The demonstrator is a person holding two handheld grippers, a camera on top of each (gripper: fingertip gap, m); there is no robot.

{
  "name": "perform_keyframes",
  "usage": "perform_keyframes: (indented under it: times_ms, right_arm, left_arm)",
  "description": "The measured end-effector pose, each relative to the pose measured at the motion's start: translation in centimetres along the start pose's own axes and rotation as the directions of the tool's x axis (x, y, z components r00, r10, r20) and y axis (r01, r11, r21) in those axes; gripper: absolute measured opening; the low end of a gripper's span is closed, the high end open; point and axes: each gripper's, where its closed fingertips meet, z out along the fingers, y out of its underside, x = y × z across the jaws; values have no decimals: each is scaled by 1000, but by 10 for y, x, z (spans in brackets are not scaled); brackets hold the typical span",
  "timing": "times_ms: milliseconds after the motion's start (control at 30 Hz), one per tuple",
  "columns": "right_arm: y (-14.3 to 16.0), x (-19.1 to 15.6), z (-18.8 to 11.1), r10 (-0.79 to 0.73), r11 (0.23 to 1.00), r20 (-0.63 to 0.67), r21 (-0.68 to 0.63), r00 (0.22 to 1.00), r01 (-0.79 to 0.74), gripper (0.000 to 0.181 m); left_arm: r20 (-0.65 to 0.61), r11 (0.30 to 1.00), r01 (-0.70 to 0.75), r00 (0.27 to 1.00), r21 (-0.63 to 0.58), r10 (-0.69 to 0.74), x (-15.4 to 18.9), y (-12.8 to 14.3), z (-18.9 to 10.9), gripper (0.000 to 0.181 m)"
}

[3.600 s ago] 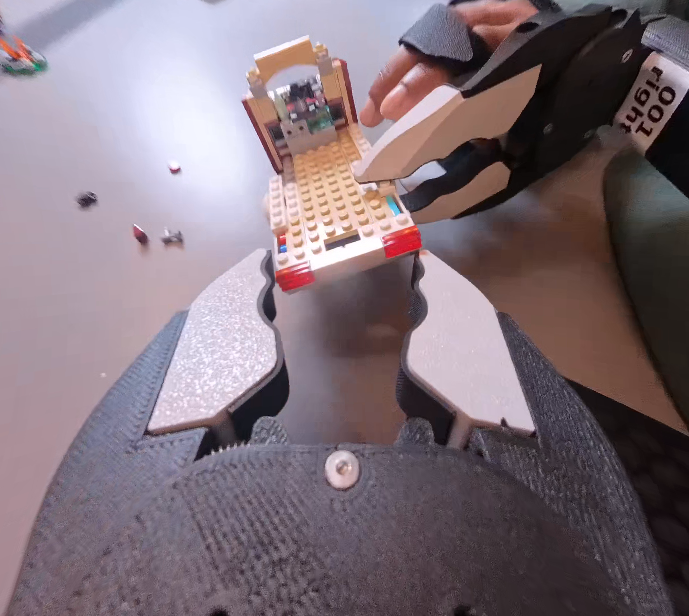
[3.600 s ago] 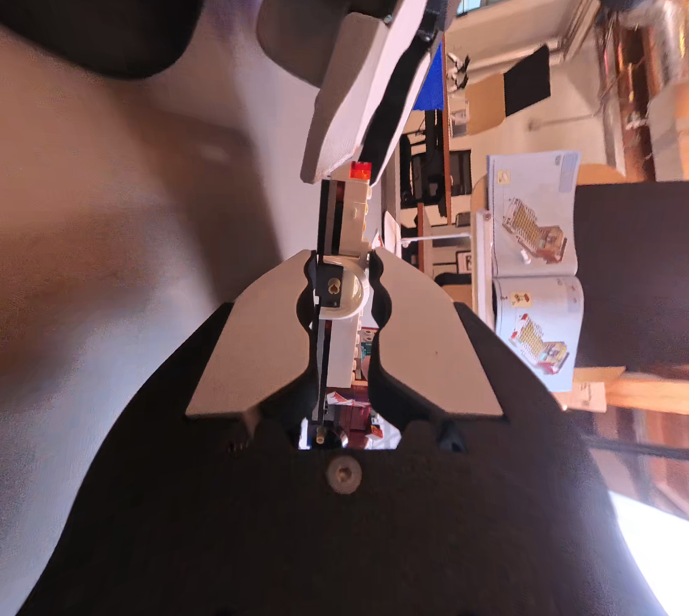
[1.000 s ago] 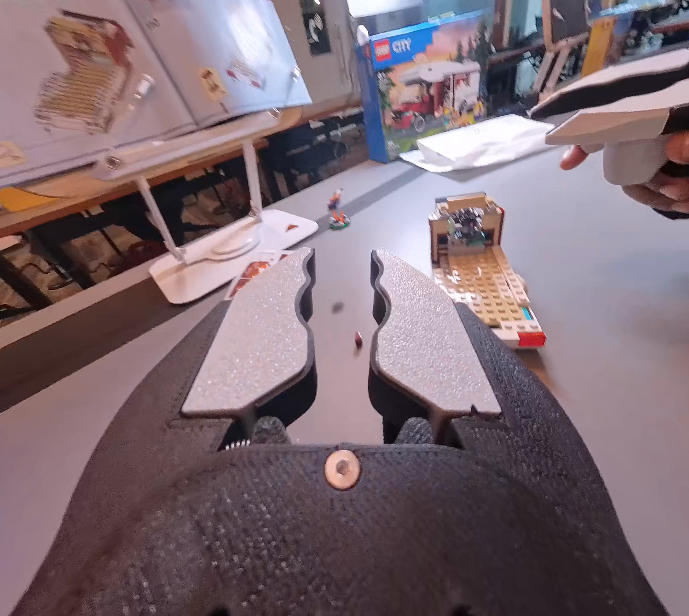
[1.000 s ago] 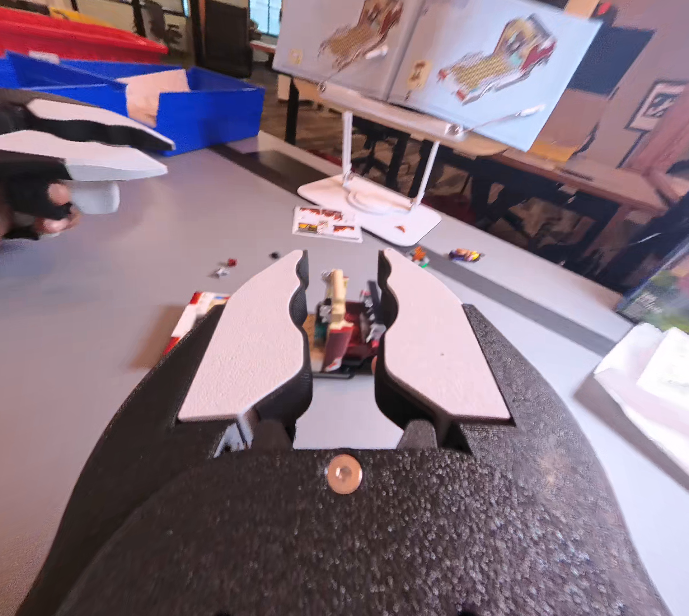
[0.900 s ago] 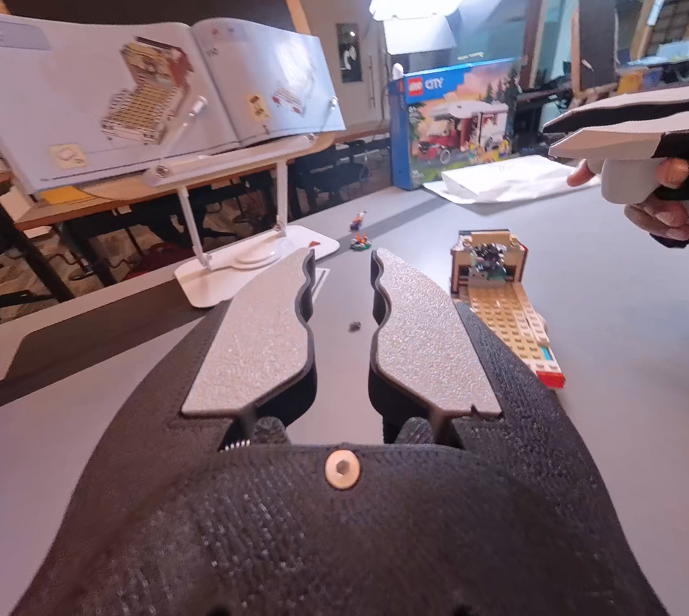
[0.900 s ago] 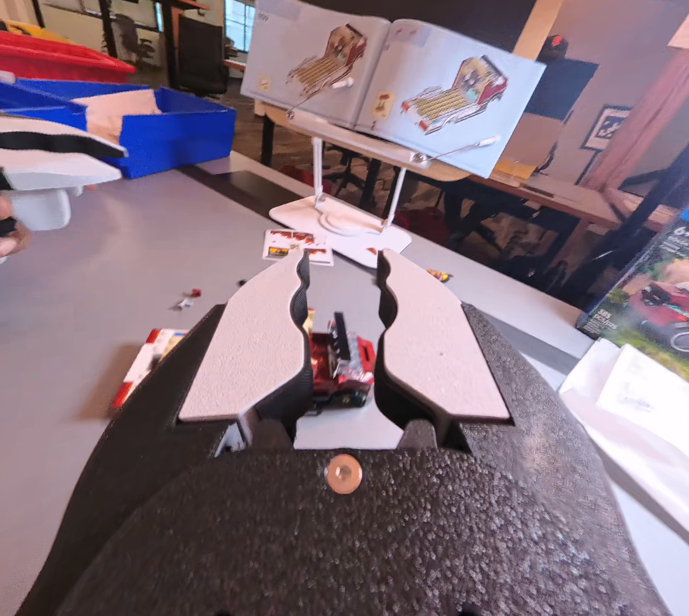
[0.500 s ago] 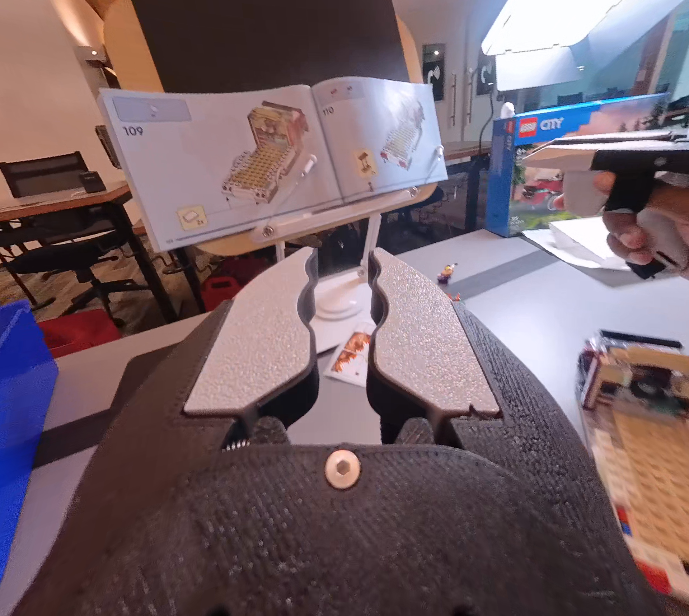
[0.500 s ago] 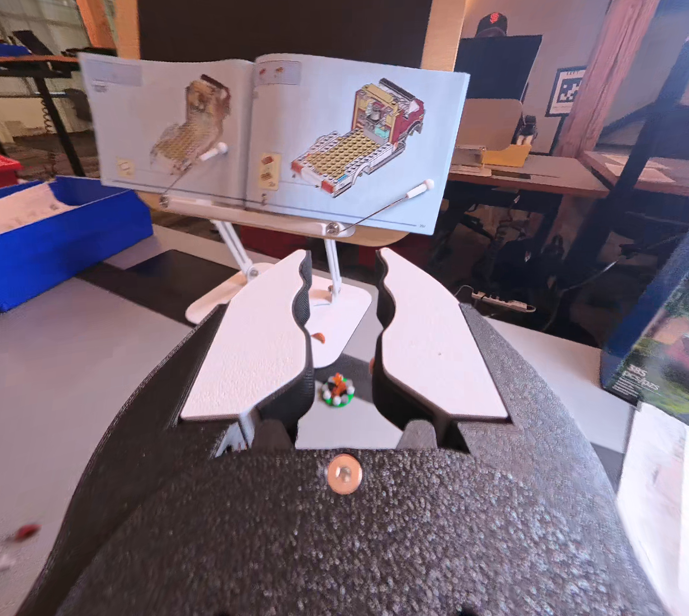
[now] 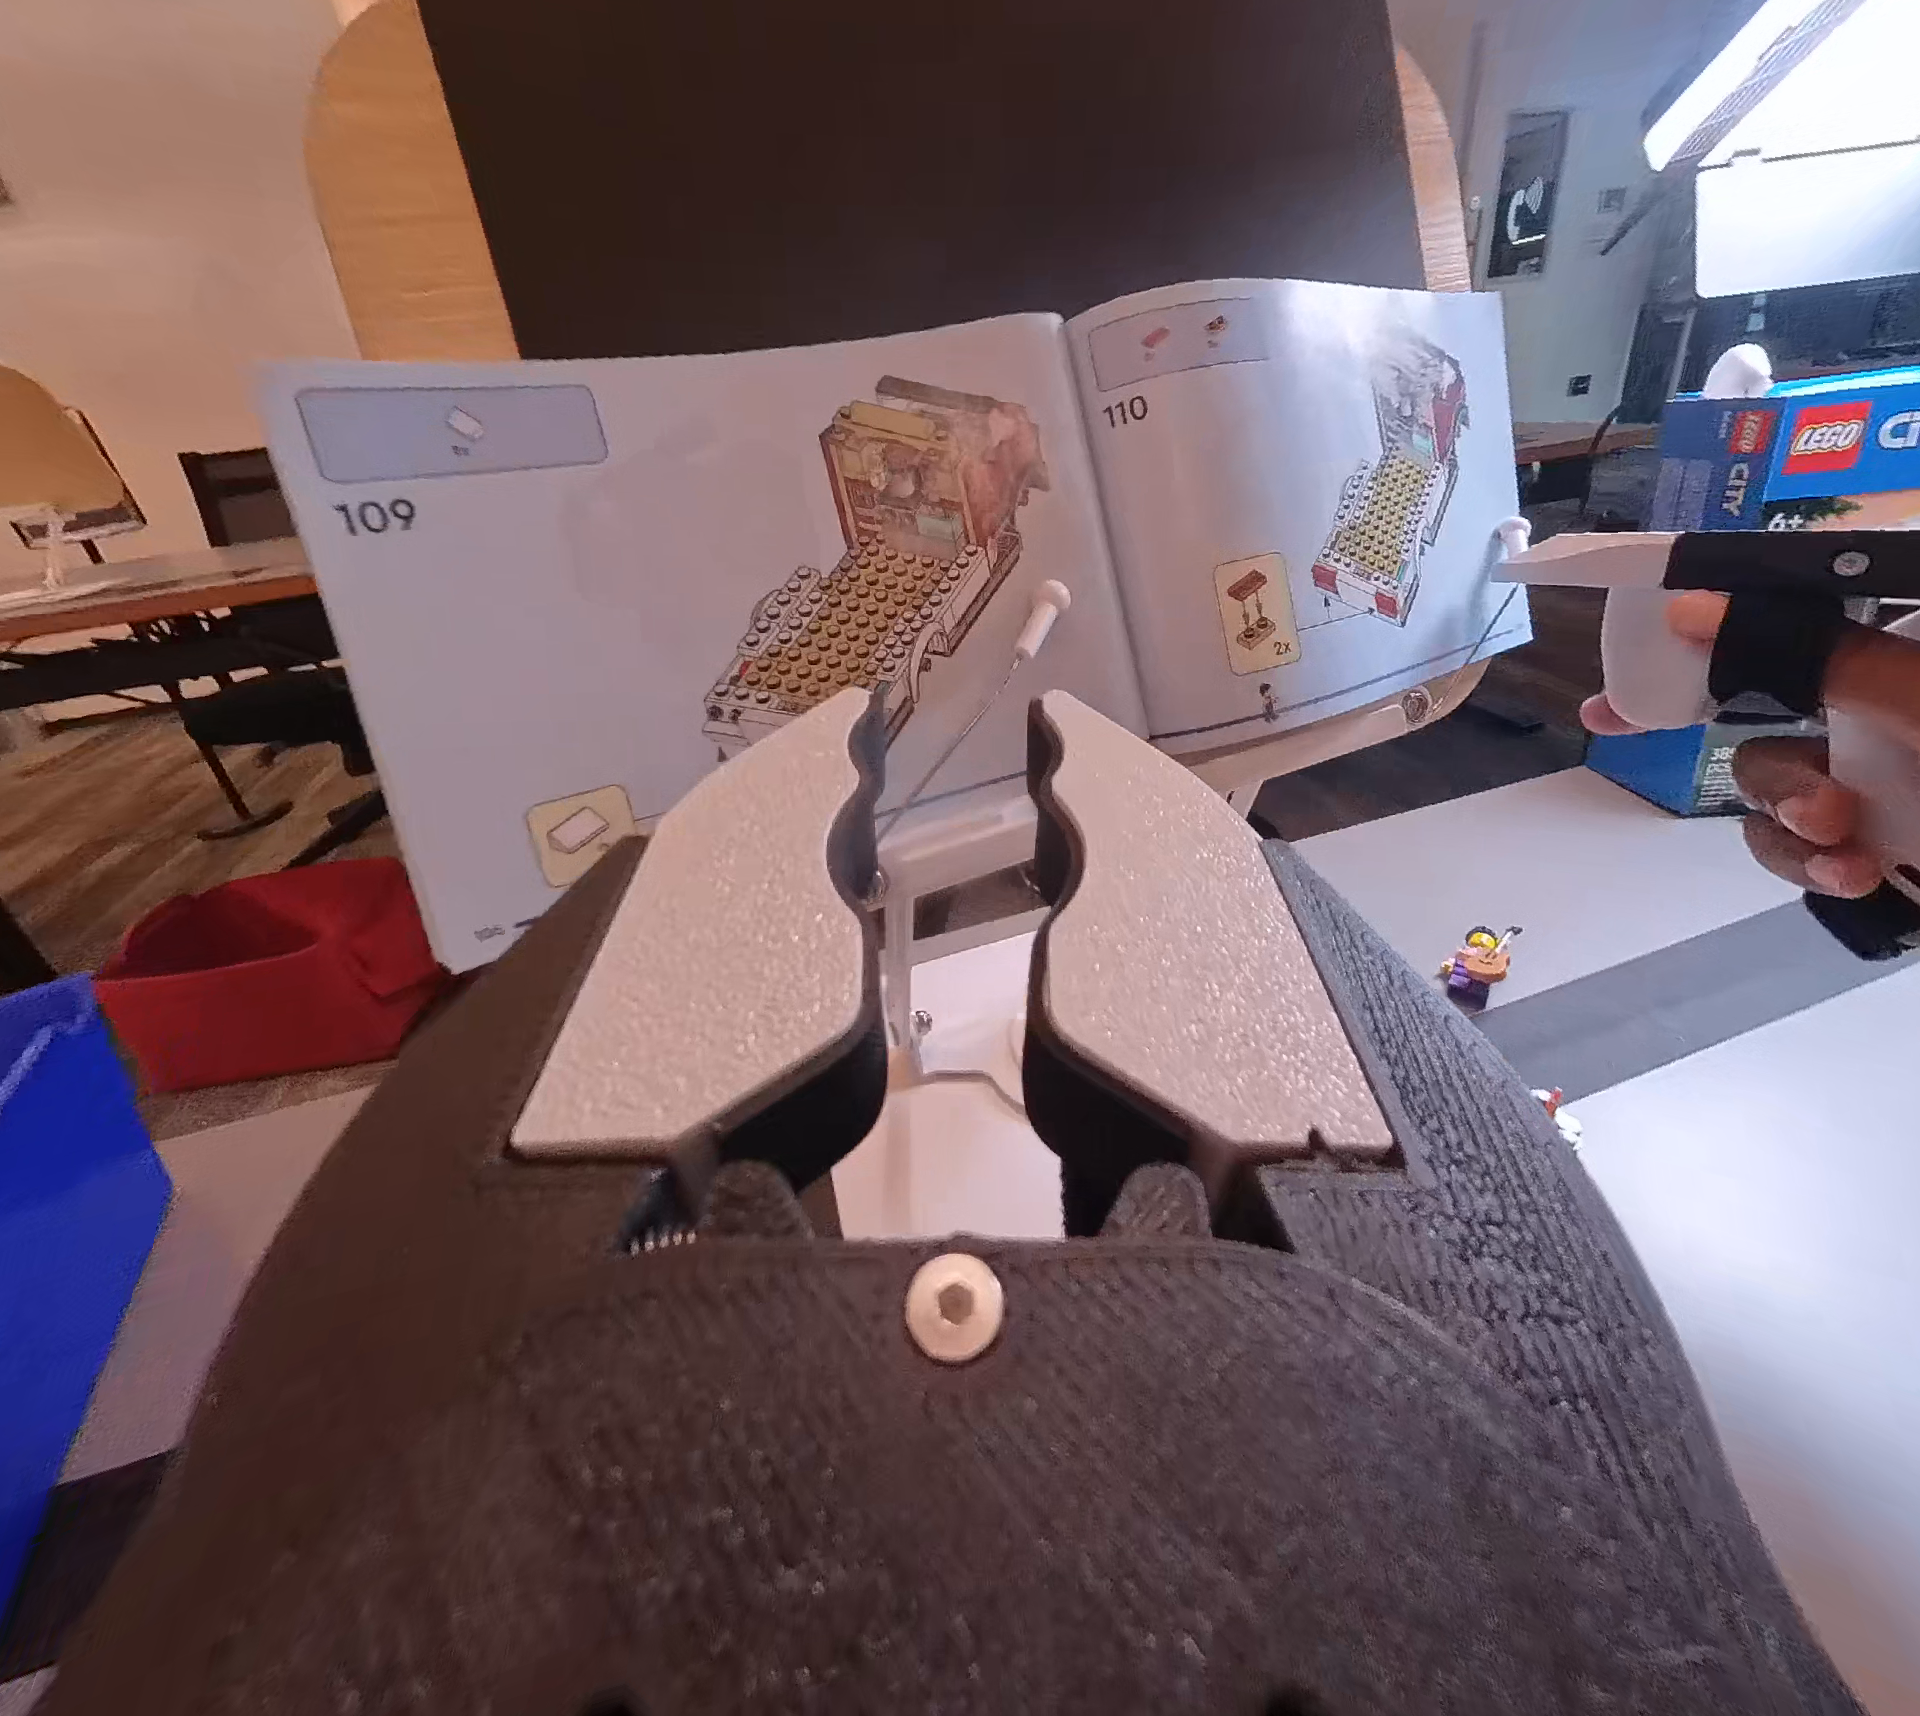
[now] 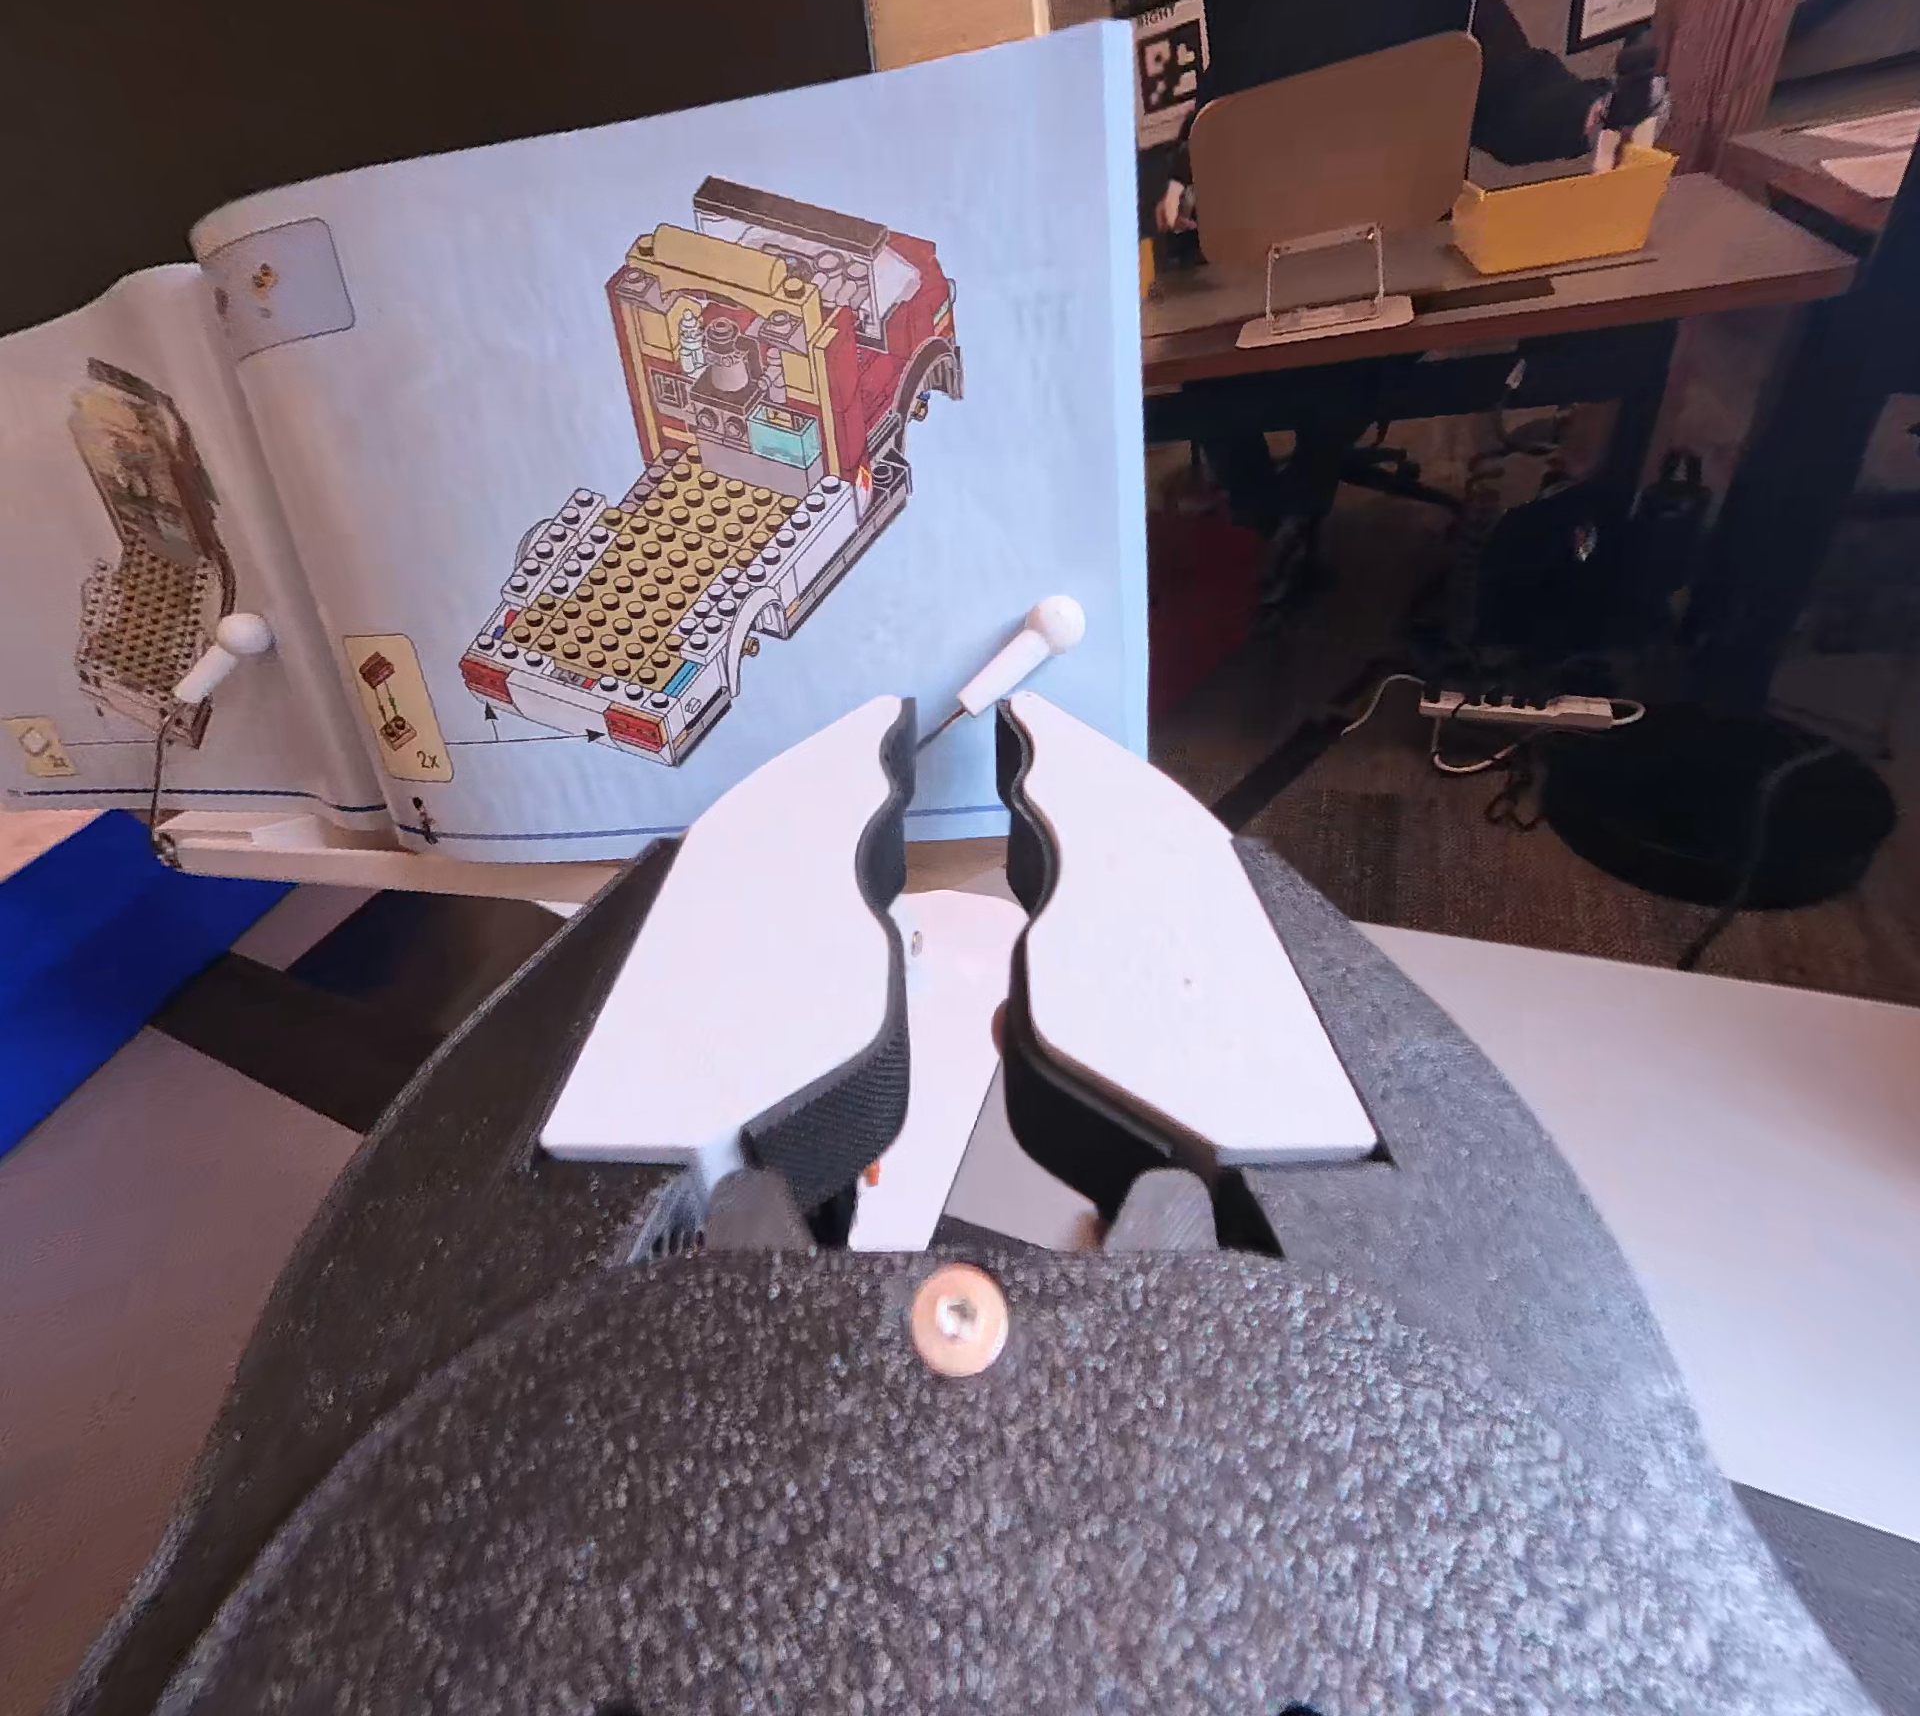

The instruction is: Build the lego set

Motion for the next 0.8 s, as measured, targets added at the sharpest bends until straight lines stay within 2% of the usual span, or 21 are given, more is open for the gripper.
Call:
perform_keyframes:
  times_ms: [267,400,467,533,567,600,667,733,800]
  right_arm:
    - [14,8,-3,148,989,71,-6,986,-147,13]
    - [39,16,-4,304,951,102,-97,947,-295,21]
    - [46,17,-8,329,940,123,-136,936,-313,25]
    - [49,20,-11,285,951,86,-154,955,-270,33]
    - [48,21,-13,245,961,68,-151,967,-233,34]
    - [43,22,-15,189,974,40,-134,981,-182,39]
    - [28,18,-20,5,997,-11,-77,1000,-6,39]
    - [14,11,-23,-170,985,-60,-44,984,167,41]
    - [4,0,-21,-256,967,-59,-25,965,255,42]
  left_arm:
    - [-41,995,-72,997,-67,69,14,15,23,25]
    - [-43,979,-118,993,-165,112,2,26,46,29]
    - [-46,964,-167,986,-208,161,-5,32,54,29]
    - [-77,951,-219,975,-217,207,-5,37,60,24]
    - [-106,946,-245,968,-212,227,-2,39,60,14]
    - [-107,939,-272,961,-209,255,-3,40,59,4]
    - [-55,939,-300,954,-170,295,-12,35,57,1]
    - [-21,966,-208,978,-152,207,-24,31,54,0]
    - [-2,987,-67,998,-149,68,-37,32,50,3]
